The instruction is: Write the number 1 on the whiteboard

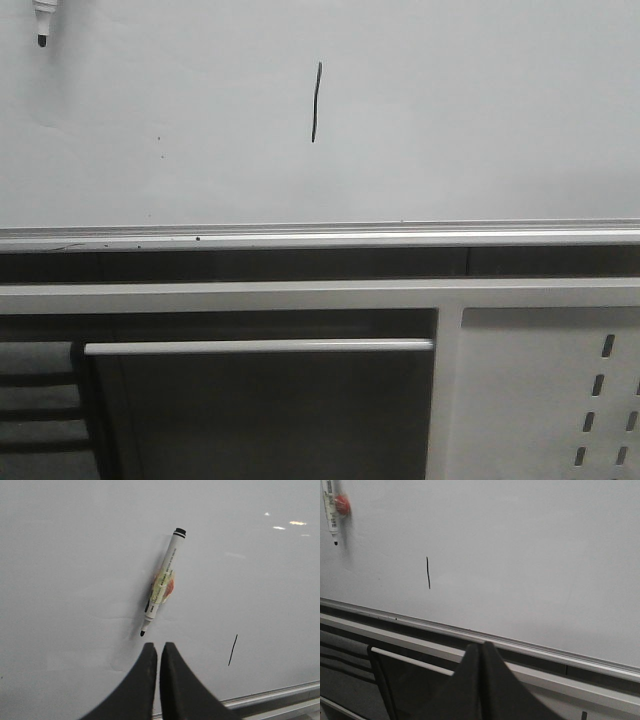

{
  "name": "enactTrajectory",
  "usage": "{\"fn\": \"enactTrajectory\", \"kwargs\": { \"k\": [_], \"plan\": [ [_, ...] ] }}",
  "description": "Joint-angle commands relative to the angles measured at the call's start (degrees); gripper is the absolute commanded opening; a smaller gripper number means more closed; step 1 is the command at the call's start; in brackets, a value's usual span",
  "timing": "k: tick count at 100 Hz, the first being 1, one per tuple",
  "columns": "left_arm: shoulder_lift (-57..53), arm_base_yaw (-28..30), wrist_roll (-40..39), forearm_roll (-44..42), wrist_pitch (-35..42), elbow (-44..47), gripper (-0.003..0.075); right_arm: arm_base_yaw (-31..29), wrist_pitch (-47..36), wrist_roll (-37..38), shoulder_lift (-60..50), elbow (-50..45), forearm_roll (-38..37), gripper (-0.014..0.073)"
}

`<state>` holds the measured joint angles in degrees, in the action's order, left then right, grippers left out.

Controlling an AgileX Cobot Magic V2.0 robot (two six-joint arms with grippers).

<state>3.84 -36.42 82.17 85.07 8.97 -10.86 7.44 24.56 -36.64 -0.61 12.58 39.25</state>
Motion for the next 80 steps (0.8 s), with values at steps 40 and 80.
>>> {"fn": "enactTrajectory", "kwargs": {
  "k": [40, 80],
  "plan": [
    [0.7, 0.1, -0.5, -0.2, -0.6, -1.4, -0.002, -0.3, -3.1, 0.0, -0.5, 1.4, 1.1, -0.0064],
    [0.7, 0.1, -0.4, -0.3, 1.5, -0.7, -0.002, -0.3, -3.1, 0.0, -0.5, 1.4, 1.1, -0.0064]
  ]
}}
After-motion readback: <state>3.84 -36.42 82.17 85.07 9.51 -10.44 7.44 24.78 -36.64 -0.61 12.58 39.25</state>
